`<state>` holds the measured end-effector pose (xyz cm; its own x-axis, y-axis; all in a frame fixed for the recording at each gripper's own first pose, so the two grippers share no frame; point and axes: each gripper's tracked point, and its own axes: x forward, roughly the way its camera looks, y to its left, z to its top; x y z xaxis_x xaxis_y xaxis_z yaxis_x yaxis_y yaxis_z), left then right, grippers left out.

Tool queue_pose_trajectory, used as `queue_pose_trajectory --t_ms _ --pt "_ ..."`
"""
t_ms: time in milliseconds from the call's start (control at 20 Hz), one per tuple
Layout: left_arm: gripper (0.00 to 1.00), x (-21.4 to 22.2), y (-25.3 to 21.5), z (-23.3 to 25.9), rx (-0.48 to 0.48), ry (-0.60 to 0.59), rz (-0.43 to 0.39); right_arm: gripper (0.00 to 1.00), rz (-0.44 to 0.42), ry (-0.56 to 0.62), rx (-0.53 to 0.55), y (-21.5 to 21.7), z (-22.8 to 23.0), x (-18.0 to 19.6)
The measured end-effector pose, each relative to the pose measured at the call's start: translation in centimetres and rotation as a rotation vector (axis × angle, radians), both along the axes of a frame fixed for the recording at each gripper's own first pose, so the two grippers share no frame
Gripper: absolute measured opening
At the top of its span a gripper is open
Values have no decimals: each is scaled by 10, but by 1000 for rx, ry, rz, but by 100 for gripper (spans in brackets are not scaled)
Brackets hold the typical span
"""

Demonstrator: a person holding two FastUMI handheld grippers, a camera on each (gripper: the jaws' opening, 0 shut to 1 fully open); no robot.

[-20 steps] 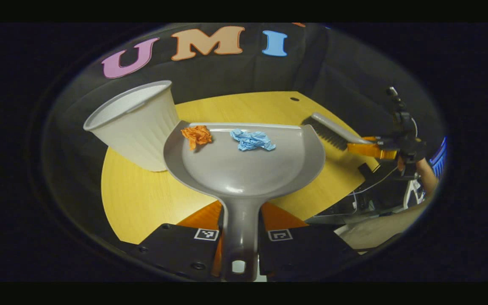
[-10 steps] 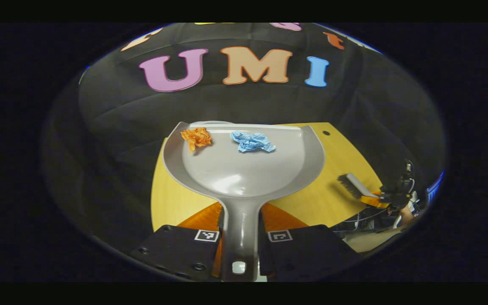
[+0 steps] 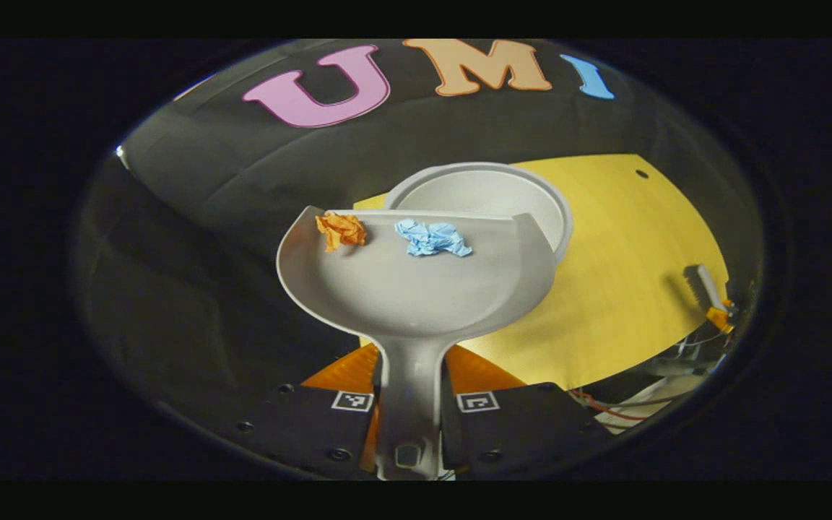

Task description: Pick up the small broom and dustpan from the desktop, sweep the trash into the dustpan with the broom, and then empty the trash into the garbage bin.

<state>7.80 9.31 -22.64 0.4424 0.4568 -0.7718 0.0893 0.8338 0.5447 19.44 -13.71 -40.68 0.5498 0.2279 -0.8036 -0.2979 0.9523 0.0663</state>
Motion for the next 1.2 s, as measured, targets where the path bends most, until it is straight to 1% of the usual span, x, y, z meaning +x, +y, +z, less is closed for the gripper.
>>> queue_pose_trajectory --t_ms 150,200,250,400,500,700,750,800,900,950,1000,1050,1100,1200 --pt "28 1 3 6 81 65 -2 31 -5 0 5 -1 -1 0" --pt "27 3 3 8 114 75 -13 31 -8 -1 8 -3 -2 0" --pt "28 5 4 11 145 86 -19 31 -10 2 11 -3 -1 0" --pt "27 9 2 18 200 107 -32 31 -13 -1 15 -4 0 0" --pt "28 9 3 17 205 99 -32 31 -13 -3 22 -5 2 0" --pt "28 12 3 16 175 66 -39 31 -9 -10 25 -7 5 0" --pt "27 15 1 13 153 39 -40 31 -6 -16 26 -6 6 -1" --pt "27 18 -4 8 99 -3 -30 31 -4 -20 27 -5 7 -2" --pt "29 28 -28 0 -79 -108 -17 31 -2 -28 24 -5 9 -3" --pt "27 32 -46 -2 -175 -165 -15 31 -4 -30 23 -3 11 -2" --pt "27 34 -61 -1 -237 -217 -19 31 -8 -33 28 -3 12 -2" --pt "28 34 -69 3 -279 -262 -31 31 -13 -39 34 -2 14 -2" --pt "27 37 -85 5 -300 -300 -53 31 -19 -46 42 -7 16 -4" --pt "28 42 -115 11 -329 -344 -129 31 -41 -64 61 -14 23 -8"
